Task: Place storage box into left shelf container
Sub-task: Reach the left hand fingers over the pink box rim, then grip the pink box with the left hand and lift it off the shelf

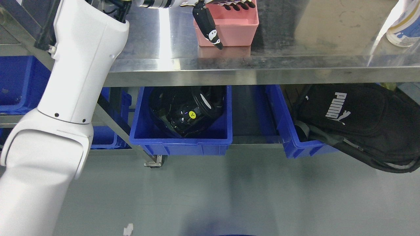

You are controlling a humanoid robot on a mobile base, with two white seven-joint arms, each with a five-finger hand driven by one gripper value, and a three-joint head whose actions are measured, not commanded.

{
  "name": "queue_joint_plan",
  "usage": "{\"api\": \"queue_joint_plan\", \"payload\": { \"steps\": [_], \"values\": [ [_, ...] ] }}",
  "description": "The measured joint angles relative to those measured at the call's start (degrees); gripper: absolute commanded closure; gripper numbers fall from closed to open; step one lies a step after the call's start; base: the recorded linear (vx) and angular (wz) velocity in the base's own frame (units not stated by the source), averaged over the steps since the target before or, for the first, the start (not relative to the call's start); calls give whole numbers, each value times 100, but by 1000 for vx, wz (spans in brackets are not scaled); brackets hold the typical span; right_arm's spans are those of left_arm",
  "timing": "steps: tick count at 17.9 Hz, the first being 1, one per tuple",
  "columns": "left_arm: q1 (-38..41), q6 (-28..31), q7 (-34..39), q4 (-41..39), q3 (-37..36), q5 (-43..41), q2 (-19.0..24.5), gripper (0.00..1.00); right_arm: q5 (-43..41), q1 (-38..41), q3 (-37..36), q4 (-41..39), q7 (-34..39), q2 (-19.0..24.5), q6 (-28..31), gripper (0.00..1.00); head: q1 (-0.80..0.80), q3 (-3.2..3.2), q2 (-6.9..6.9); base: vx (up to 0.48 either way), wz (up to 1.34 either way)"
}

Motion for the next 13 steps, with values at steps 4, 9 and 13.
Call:
{"api": "queue_joint_plan", "payload": {
  "steps": [4,9,13],
  "values": [
    [-35,3,-3,201,-88,-66,-29,7,0,0,0,0,1,0,-22,0,0,0,0,0,0],
    [-62,19,-3,512,-156,-187,-119,15,0,0,0,0,2,0,-24,0,0,0,0,0,0],
    [-78,-72,9,753,-152,-247,-239,35,0,0,0,0,2,0,2,0,0,0,0,0,0]
  ]
}}
